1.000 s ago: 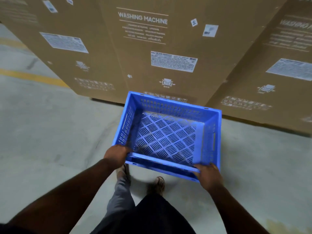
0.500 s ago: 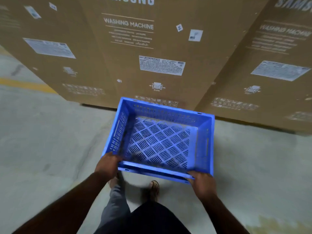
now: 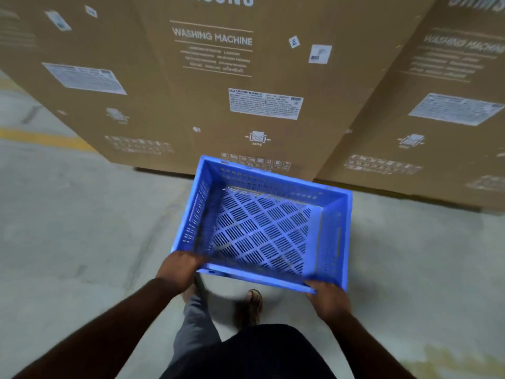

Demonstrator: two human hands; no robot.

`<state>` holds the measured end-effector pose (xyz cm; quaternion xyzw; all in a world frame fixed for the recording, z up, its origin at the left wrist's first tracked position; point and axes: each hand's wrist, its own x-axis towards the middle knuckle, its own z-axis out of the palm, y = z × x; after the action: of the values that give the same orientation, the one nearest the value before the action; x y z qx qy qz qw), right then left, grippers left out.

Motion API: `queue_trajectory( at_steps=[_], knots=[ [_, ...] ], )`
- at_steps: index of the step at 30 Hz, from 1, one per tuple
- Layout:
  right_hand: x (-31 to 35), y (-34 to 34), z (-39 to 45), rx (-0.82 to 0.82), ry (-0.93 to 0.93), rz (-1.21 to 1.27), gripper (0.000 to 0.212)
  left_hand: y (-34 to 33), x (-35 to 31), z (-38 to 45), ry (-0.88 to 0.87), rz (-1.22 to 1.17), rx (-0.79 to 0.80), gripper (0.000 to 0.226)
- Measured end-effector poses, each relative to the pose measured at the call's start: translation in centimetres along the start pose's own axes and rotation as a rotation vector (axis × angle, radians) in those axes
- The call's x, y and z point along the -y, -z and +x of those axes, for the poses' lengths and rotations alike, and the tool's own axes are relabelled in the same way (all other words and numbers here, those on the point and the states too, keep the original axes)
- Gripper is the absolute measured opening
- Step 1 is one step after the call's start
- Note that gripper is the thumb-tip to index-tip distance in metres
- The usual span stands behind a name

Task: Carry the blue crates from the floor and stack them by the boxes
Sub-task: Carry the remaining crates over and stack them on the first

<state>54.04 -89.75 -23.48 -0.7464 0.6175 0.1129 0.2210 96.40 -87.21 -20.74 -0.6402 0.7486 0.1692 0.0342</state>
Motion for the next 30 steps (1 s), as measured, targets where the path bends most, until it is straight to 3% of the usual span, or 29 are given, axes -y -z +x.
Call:
queue_trajectory(
  at_steps=[2, 6, 9, 12, 15, 20, 27, 30],
  knots=[
    [-1.0, -1.8, -0.3, -0.053, 0.031, 0.069, 0.065, -0.8, -1.3, -1.2, -0.027, -0.026, -0.044, 0.047],
    [-0.4, 0.7, -0.8, -0.210, 0.064, 0.035, 0.032, -1.3, -0.7, -1.2, 0.145, -0.118, -0.019, 0.049],
    [-1.6, 1.3, 0.0, -0.166, 0.059, 0.024, 0.037, -0.7, -1.2, -1.2, 0.064, -0.053, 0.023, 0.050],
    [-1.6, 1.6, 0.2, -0.100, 0.030, 0.015, 0.031, -0.8, -2.4, -1.3, 0.000, -0.156, -0.081, 0.048],
    [-0.9, 2.6, 0.0, -0.223, 0.055, 0.027, 0.024, -0.2, -1.2, -0.9, 0.052, -0.150, -0.071, 0.050],
    [-1.0, 0.9, -0.8, -0.153, -0.030, 0.073, 0.025, -0.5, -0.9, -1.7, -0.021, -0.047, -0.004, 0.047],
    [-0.3, 4.0, 3.4, -0.326, 0.104, 0.085, 0.021, -0.1, 0.4, 1.6, 0.167, -0.024, 0.027, 0.042],
    [0.3, 4.9, 5.5, -0.301, 0.063, 0.081, 0.022, 1.6, 0.2, 3.7, 0.161, -0.017, 0.039, 0.042]
  ],
)
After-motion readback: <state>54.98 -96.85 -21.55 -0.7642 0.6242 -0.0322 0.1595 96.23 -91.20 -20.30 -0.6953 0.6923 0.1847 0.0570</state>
